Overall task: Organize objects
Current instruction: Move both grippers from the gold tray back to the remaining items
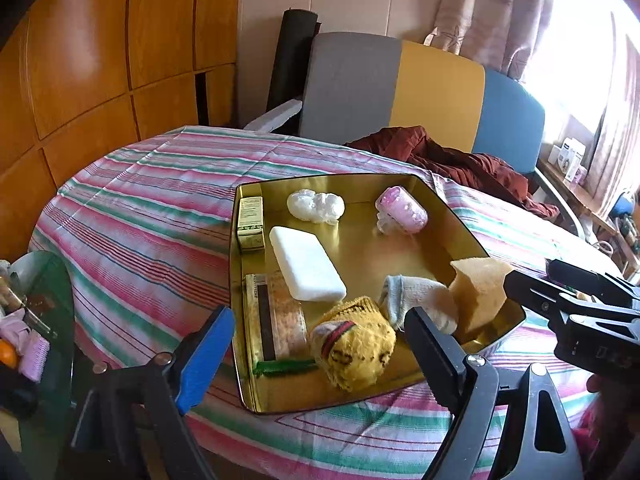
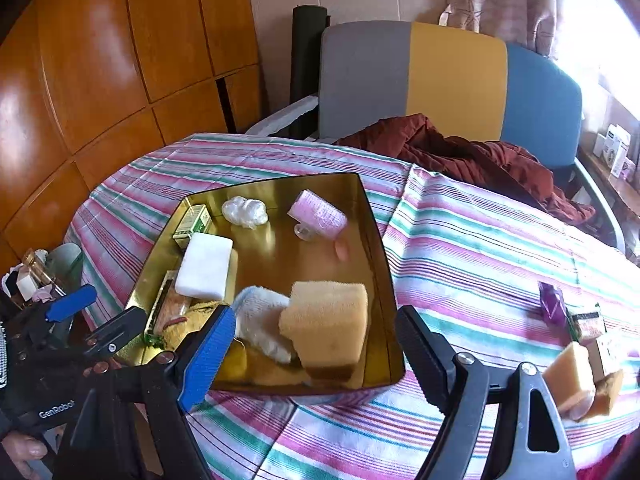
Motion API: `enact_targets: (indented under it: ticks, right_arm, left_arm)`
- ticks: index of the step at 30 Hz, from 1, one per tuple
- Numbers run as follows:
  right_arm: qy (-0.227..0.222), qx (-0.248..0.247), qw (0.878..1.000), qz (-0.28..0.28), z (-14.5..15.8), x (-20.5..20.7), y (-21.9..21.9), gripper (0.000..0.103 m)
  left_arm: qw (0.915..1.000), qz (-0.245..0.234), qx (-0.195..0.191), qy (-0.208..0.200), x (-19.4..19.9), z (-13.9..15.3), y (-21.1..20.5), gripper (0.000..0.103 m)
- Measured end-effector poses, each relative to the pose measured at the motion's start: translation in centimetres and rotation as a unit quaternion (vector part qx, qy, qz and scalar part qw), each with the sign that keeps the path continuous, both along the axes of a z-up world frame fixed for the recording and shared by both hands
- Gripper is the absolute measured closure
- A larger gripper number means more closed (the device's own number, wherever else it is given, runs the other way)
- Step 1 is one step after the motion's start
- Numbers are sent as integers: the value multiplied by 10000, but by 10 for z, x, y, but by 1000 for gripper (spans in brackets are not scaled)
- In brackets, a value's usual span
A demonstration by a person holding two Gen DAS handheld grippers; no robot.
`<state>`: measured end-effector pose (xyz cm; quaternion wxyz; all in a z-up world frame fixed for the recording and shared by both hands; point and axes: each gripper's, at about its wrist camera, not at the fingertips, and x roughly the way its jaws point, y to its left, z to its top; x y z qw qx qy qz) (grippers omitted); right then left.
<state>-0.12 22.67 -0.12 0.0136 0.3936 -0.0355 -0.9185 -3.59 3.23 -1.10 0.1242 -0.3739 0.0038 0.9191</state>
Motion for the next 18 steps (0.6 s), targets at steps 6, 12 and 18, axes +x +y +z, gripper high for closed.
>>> enact_targets:
  ticks: [6, 12, 18]
  right_arm:
    - [44, -9, 9999, -140, -3, 10, 7, 19]
    - [42, -32, 9997, -218, -5, 15, 14, 19]
    - [23, -79, 9996, -286, -9, 20, 23, 19]
  left_arm:
    - [9998, -104, -120, 137, 10, 4, 9, 15]
    - [9988, -196, -344, 304, 17, 7, 20, 13]
    - [9981, -282, -445, 320, 20, 8, 28, 13]
